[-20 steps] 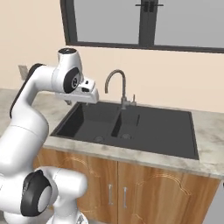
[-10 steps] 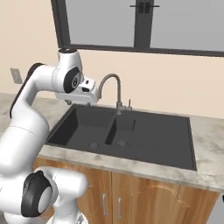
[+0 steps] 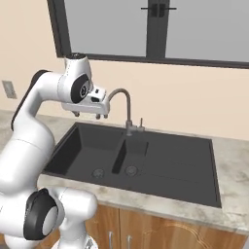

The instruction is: Navigate to the sink.

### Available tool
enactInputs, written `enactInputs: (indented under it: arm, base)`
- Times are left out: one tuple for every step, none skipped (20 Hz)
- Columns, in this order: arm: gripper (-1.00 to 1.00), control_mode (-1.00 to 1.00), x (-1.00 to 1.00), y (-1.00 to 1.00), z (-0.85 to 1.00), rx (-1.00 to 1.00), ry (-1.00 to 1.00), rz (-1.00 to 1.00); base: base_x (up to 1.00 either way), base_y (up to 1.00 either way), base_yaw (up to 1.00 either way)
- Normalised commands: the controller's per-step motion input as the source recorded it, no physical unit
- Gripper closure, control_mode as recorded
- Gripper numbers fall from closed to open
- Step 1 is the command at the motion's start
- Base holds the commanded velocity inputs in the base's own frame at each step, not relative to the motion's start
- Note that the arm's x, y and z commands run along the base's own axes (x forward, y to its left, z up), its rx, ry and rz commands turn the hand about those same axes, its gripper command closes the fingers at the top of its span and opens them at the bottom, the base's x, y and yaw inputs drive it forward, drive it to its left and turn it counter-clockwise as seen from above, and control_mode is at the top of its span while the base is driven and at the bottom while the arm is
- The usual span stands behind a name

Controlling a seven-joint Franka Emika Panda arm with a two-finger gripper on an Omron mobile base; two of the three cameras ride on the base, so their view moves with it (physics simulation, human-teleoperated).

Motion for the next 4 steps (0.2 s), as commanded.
enactInputs:
  arm:
    - [-1.0, 1.0, 0.0, 0.0, 0.0, 0.0, 0.0, 0.0]
    - [-1.0, 1.0, 0.0, 0.0, 0.0, 0.0, 0.0, 0.0]
    - [-1.0, 1.0, 0.0, 0.0, 0.0, 0.0, 0.0, 0.0]
    - [-1.0, 1.0, 0.0, 0.0, 0.0, 0.0, 0.0, 0.0]
  base:
    - [0.56, 0.0, 0.0]
    - [0.61, 0.0, 0.0]
    - [0.62, 0.0, 0.0]
    - [0.66, 0.0, 0.0]
